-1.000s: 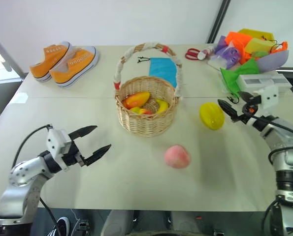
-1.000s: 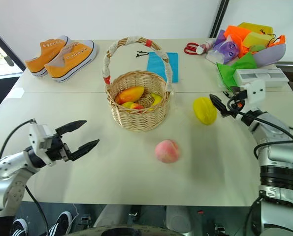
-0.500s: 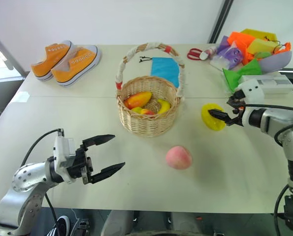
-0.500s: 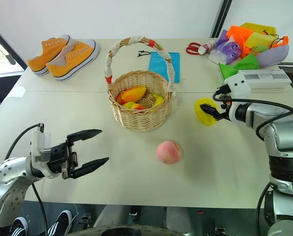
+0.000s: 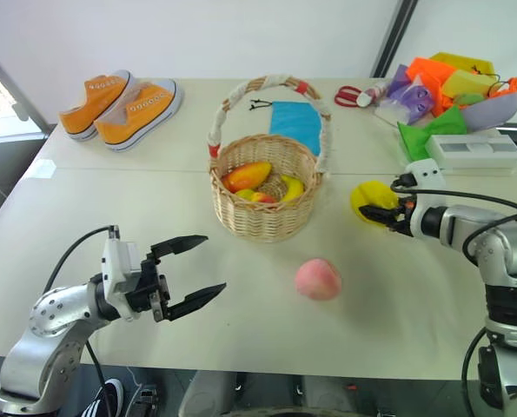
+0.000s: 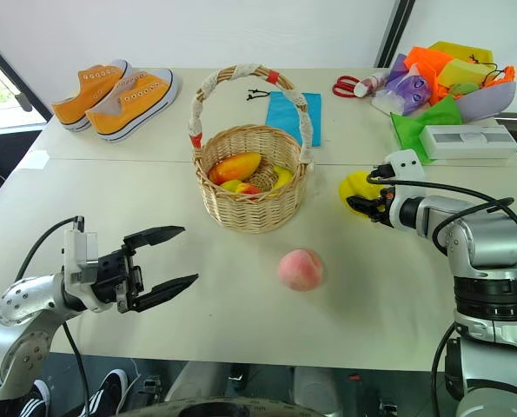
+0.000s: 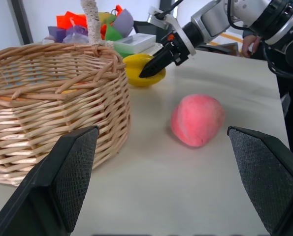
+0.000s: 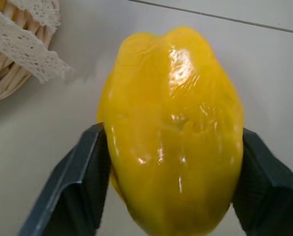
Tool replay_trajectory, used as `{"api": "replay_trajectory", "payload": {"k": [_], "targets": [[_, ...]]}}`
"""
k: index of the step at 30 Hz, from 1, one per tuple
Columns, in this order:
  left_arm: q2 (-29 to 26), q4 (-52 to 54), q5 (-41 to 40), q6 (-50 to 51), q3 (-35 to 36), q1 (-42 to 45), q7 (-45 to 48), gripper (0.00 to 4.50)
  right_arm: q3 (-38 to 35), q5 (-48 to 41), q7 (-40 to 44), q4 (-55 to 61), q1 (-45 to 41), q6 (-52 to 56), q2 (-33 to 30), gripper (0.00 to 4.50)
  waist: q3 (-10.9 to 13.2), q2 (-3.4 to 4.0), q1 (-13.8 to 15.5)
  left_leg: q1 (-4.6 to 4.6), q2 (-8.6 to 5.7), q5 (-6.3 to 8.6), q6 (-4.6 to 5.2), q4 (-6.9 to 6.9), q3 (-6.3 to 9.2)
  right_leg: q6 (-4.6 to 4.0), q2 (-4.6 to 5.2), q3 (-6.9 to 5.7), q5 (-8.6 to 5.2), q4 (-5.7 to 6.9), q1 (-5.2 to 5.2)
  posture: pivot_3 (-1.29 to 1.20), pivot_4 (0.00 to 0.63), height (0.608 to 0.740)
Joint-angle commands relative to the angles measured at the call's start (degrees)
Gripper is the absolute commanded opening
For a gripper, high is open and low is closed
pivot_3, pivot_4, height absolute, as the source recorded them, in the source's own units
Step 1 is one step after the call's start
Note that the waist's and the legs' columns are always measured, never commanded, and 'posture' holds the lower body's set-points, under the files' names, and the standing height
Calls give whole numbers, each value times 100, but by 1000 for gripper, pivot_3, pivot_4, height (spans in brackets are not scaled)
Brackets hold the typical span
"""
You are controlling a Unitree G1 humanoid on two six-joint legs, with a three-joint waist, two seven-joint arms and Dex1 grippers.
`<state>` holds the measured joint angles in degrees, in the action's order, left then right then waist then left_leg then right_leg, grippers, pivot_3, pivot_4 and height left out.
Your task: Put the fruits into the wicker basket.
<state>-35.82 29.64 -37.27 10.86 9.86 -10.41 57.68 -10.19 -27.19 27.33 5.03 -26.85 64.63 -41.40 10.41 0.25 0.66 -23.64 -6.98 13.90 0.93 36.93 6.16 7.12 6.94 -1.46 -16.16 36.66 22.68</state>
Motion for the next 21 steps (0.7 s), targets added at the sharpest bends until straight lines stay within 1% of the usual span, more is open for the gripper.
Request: {"api": "replay_trajectory", "payload": {"k": [1, 3, 6, 8, 10, 11, 13, 15, 17, 19, 21], "targets": [[8, 34, 33, -64, 22, 68, -59, 4500, -234, -83, 105, 171, -62, -113, -48, 2479, 0, 0, 0, 0, 0, 0, 0, -1, 0, 0, 0, 0, 0, 0, 0, 0, 150, 740], [77, -73, 19, -76, 102, 138, -179, 4500, -308, -245, 410, 306, -51, -195, -190, 2479, 1, 1, 3, 0, 0, 0, 0, -1, 0, 0, -1, 0, 0, 0, 1, 0, 150, 740], [211, -327, -23, -86, 314, 222, -407, 4500, -557, -951, 1595, 980, 267, -389, -613, 2479, 2, 4, 17, -2, 0, 1, 2, -1, 0, 2, -1, -2, 1, -1, 1, 0, 150, 740], [216, -422, 18, -154, 396, 167, -371, 4500, -787, -1537, 2230, 1401, 523, -277, -864, 2479, 2, 3, 14, -6, 2, 4, 6, -5, 3, 4, -4, -7, 1, -9, 1, 0, 150, 740], [228, -489, -28, -178, 539, 83, -364, 4500, -1017, -2224, 2544, 1750, 573, 45, -984, 2479, 2, 3, -1, -7, 5, 6, 10, -6, 4, 4, -6, -10, 2, -21, -3, 0, 150, 740], [240, -504, -62, -167, 592, 63, -385, 4500, -1045, -2420, 2576, 1872, 541, 100, -992, 2479, 2, 2, -12, -7, 6, 8, 12, -6, 3, 5, -6, -10, 3, -26, -5, 0, 150, 740], [307, -578, -54, -202, 726, 93, -530, 4500, -879, -2752, 2161, 2170, 145, 153, -623, 2479, 2, 2, -30, -7, 12, 9, 13, -5, 1, -2, -7, -10, 6, -34, -6, 0, 150, 740], [375, -704, 68, -321, 802, 197, -665, 4500, -600, -2864, 1440, 2279, -455, 115, 56, 2479, 2, 3, -57, -6, 24, 8, 11, -3, -3, -13, -15, -9, 12, -38, -6, 0, 150, 740], [413, -785, 110, -366, 805, 294, -730, 4500, -209, -2575, 902, 2275, -880, -22, 566, 2479, 1, 1, -62, -6, 31, 6, 6, -1, -4, -21, -21, -9, 16, -38, -4, 0, 150, 740], [441, -795, 132, -383, 777, 344, -764, 4500, 263, -2005, 386, 2094, -1167, -320, 1007, 2479, -1, -3, -27, -6, 32, 4, 3, -1, -4, -23, -23, -10, 17, -38, 21, 0, 150, 740], [463, -789, 137, -388, 750, 368, -791, 4500, 625, -1598, 134, 1884, -1317, -643, 1335, 2479, -2, -5, 15, -6, 27, 4, 2, -2, -4, -23, -22, -9, 18, -39, 23, 0, 150, 740]]}}
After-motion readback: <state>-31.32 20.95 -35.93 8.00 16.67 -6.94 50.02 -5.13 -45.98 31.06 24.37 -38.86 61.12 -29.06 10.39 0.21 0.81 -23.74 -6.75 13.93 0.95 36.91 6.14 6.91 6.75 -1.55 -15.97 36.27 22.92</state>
